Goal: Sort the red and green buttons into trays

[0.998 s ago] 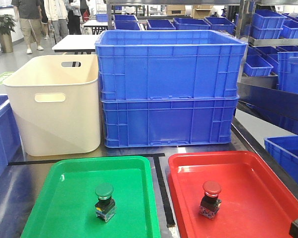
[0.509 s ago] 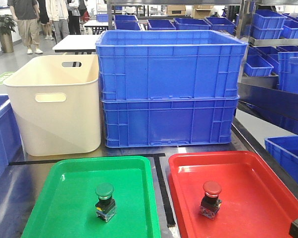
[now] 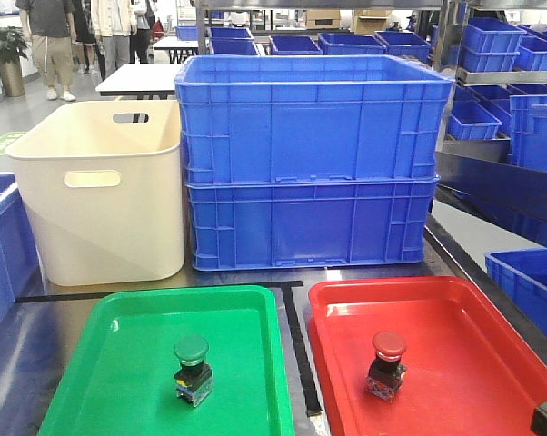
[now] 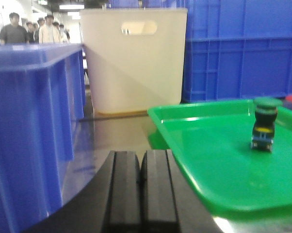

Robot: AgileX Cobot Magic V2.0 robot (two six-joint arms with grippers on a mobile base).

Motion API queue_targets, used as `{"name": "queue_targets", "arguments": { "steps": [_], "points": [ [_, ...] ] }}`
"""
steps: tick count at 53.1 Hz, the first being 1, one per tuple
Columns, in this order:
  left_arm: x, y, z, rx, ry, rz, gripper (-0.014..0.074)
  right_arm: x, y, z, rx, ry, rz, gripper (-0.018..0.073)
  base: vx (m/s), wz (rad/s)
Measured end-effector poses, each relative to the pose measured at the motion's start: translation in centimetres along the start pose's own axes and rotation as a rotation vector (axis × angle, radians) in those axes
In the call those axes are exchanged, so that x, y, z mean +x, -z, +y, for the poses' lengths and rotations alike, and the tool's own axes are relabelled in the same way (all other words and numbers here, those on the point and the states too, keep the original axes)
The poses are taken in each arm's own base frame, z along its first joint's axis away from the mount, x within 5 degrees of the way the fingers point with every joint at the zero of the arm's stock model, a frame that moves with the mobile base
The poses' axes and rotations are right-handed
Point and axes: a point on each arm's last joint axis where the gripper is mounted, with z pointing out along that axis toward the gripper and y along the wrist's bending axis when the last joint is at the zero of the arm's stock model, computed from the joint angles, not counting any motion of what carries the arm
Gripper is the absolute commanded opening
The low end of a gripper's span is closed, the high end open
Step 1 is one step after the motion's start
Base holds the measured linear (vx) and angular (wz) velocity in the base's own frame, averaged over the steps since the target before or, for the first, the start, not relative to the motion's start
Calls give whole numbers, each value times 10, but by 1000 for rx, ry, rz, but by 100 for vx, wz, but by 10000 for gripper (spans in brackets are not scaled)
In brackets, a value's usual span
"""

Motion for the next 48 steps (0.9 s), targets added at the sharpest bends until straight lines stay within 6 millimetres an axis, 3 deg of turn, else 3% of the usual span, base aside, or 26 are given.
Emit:
{"name": "queue_targets", "arguments": {
  "steps": [48],
  "points": [
    [3,0,0,0,0,27,-3,0,0,0,-4,0,0,-10,0,0]
  ]
}}
